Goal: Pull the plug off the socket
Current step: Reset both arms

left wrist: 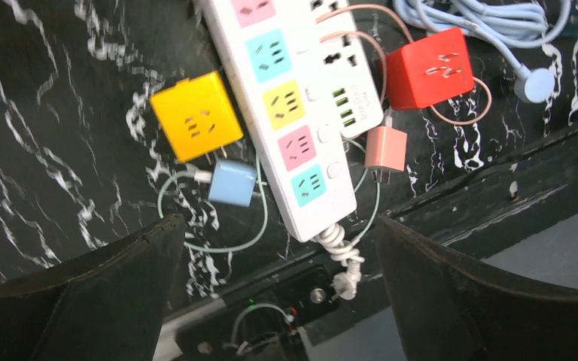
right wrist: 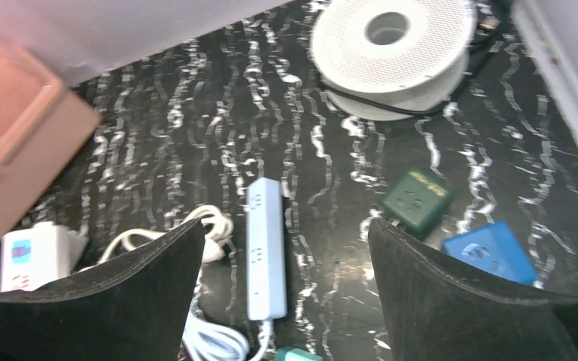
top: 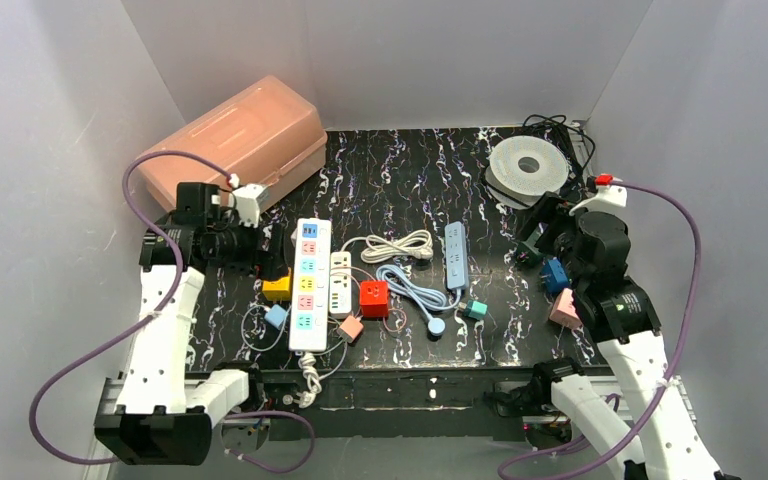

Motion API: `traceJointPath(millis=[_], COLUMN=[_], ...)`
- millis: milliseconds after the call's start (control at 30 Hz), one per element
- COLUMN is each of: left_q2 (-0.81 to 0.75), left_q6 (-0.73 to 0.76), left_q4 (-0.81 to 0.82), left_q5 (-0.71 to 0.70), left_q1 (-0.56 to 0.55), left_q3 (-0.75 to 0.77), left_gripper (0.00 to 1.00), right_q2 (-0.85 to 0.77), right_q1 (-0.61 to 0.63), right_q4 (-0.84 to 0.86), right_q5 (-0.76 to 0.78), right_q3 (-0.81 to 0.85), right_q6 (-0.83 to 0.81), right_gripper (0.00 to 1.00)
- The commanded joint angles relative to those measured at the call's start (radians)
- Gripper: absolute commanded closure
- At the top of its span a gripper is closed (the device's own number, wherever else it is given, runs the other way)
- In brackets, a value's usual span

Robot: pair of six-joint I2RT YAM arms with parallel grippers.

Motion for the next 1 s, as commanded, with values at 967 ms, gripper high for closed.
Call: traceJointPath(millis=[967], left_q2=[0.11], left_q6=[-0.09], left_q4=[0.943], left_q5=[-0.03], left_q1=[0.206], left_q3=[-0.79], left_gripper=[0.02], right_q2=[0.328], right_q1=[-0.162], right_q4=[0.831], right_q5=[0.569], right_q3=[-0.543], right_q6=[-0.112], right_gripper=[0.09])
